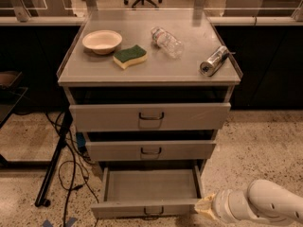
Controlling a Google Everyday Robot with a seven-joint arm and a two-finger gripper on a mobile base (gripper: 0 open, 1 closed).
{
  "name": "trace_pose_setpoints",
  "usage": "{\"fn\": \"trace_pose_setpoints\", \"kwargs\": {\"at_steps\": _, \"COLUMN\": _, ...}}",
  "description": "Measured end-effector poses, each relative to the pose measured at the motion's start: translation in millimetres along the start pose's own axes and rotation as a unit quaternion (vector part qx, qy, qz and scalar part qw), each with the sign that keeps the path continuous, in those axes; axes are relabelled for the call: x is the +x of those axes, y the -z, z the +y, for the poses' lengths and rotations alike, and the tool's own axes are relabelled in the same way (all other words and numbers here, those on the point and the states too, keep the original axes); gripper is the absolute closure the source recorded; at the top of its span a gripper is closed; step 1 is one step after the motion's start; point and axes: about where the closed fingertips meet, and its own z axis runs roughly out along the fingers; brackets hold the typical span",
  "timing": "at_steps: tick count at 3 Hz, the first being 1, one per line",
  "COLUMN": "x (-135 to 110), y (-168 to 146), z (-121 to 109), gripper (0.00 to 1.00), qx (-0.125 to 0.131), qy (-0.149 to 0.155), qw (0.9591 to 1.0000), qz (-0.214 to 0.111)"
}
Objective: Close bottom drawer
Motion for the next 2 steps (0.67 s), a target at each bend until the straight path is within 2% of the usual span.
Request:
{"fn": "trace_pose_setpoints", "kwargs": {"at_steps": 1, "x": 0.0, "y": 0.0, "z": 0.0, "gripper": 1.00, "qx": 0.000, "qy": 0.000, "qw": 1.0000, "qz": 0.000}}
{"fn": "trace_pose_setpoints", "kwargs": {"at_steps": 2, "x": 3.9, "y": -23.0, "z": -5.2, "gripper": 1.00, "qx": -0.003, "qy": 0.002, "qw": 1.0000, "qz": 0.009}}
